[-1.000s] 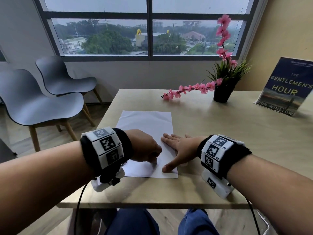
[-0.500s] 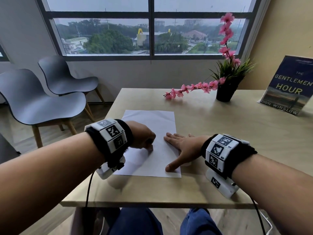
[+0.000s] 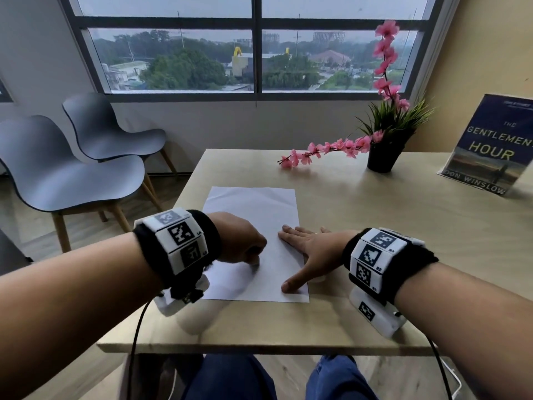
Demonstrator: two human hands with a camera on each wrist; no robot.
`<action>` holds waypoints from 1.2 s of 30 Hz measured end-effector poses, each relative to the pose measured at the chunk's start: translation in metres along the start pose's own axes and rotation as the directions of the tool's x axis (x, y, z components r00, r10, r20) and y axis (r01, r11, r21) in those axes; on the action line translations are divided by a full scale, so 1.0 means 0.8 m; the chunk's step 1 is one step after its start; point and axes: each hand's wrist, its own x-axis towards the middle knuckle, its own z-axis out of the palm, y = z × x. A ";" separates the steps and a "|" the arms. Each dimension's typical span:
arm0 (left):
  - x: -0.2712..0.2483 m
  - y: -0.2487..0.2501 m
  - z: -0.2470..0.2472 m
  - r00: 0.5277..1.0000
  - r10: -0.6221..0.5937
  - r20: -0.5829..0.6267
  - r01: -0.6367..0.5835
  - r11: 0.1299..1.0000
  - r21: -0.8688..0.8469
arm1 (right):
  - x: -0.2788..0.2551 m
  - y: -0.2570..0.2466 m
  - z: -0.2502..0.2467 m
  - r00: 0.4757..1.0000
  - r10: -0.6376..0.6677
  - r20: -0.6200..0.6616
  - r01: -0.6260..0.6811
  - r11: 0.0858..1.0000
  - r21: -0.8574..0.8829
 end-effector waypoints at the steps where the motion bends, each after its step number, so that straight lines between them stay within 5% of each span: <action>1: -0.002 0.004 0.002 1.000 0.022 0.011 -0.022 1.000 0.008 | 0.000 0.000 0.000 1.000 0.000 0.000 0.000 1.000 -0.002; 8: -0.002 -0.008 0.000 0.999 -0.044 -0.018 0.045 0.999 0.016 | -0.001 -0.002 0.000 1.000 0.009 -0.004 -0.009 1.000 0.003; 13: -0.014 0.006 0.010 0.998 0.053 0.018 -0.054 0.998 0.018 | -0.003 -0.002 -0.001 1.000 0.007 0.005 -0.007 1.000 0.002; 18: -0.007 -0.010 0.002 0.999 -0.035 0.004 0.035 0.999 -0.001 | -0.004 -0.002 -0.002 1.000 0.008 0.002 -0.008 1.000 0.004; 23: -0.017 0.001 0.012 0.998 0.056 0.031 -0.056 0.998 0.002 | -0.003 -0.001 -0.002 1.000 0.007 0.001 -0.007 1.000 0.007; 29: -0.025 -0.023 0.024 0.995 -0.080 -0.052 0.073 0.989 -0.127 | -0.011 -0.002 -0.003 0.998 0.021 -0.054 -0.021 1.000 0.009; 36: -0.014 0.007 0.014 0.996 -0.056 -0.062 0.047 0.989 -0.139 | -0.035 -0.017 -0.016 0.996 0.073 -0.052 -0.072 0.997 0.005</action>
